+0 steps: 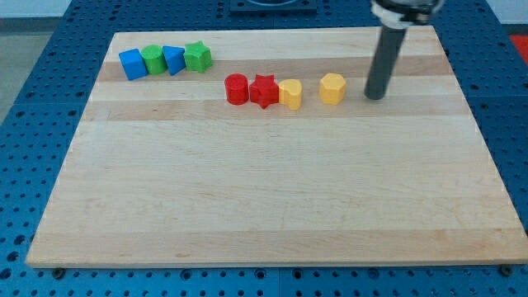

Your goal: Slightly push the yellow hexagon towards left

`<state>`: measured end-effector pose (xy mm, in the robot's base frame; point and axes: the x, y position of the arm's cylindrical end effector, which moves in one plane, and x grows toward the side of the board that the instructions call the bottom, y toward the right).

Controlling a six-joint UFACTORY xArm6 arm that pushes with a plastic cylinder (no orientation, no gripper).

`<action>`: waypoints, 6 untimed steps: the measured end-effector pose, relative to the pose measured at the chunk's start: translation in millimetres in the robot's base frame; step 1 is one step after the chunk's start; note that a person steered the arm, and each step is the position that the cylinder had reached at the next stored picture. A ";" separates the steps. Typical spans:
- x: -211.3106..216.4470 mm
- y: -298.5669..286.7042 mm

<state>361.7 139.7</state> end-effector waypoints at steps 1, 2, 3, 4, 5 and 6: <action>0.3 -31.7; 0.4 -33.1; 12.4 -33.1; -10.5 -2.3; -61.9 -15.7; -74.2 -37.4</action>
